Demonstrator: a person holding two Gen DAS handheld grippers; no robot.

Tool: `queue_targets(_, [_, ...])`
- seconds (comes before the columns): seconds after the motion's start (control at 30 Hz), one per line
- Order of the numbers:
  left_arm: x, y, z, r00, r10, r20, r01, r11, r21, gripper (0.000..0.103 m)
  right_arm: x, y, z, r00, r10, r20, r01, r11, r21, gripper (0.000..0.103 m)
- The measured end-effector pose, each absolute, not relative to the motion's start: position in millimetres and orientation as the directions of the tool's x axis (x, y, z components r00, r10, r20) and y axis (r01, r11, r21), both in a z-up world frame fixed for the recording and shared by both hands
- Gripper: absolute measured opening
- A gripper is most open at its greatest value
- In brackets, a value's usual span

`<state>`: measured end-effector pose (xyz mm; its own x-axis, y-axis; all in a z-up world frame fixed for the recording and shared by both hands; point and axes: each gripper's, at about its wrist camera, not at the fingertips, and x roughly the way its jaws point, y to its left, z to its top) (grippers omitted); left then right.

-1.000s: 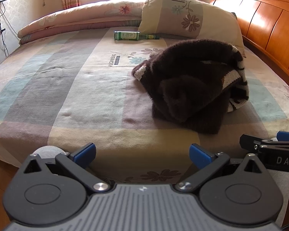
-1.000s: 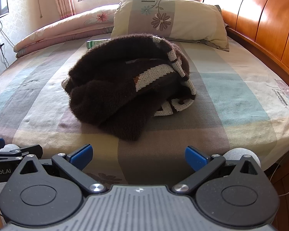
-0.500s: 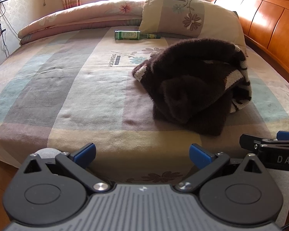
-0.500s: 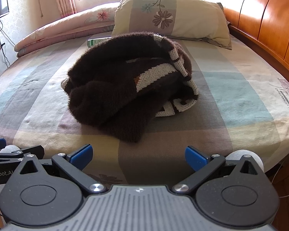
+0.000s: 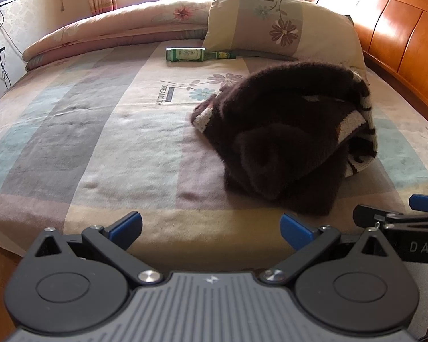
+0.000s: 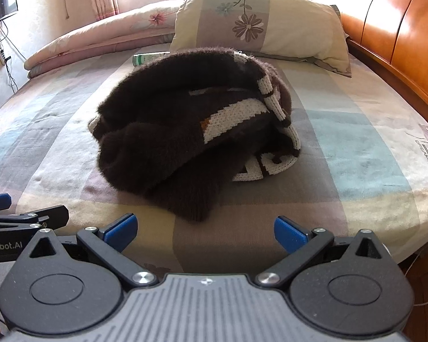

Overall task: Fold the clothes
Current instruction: 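Grasp the brown sweater with the right gripper and lift it up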

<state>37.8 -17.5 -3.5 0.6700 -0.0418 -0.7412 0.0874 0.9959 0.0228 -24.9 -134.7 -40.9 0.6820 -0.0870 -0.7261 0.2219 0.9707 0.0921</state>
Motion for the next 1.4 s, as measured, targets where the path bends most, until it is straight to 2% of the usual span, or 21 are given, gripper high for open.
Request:
queue_targets(0.8, [123, -35, -12, 0.611, -0.084, -0.787, 0.143, 0.990, 0.005, 0.102, 48, -189, -21, 0.700, -0.092, -0.709, 0.212, 0.974, 0.083, 0.103])
queue_targets(0.9, [128, -25, -8, 0.618, -0.063, -0.784, 0.133, 0.991, 0.026, 0.102, 57, -189, -16, 0.702, -0.020, -0.712, 0.151, 0.981, 0.122, 0.103])
queue_targets(0.97, [130, -16, -6, 0.624, -0.045, -0.780, 0.118, 0.992, 0.037, 0.102, 62, -183, -8, 0.731, 0.017, -0.682, 0.096, 0.987, 0.127, 0.103])
queue_targets(1.1, [132, 2, 1, 0.639, -0.022, -0.769, 0.087, 0.995, 0.044, 0.102, 78, -161, 9, 0.765, 0.083, -0.639, -0.036, 0.996, 0.086, 0.103])
queue_targets(1.4, [139, 38, 1, 0.630, 0.042, -0.775, 0.009, 0.998, 0.061, 0.102, 150, -116, -16, 0.646, 0.240, -0.724, -0.251, 0.963, 0.095, 0.103])
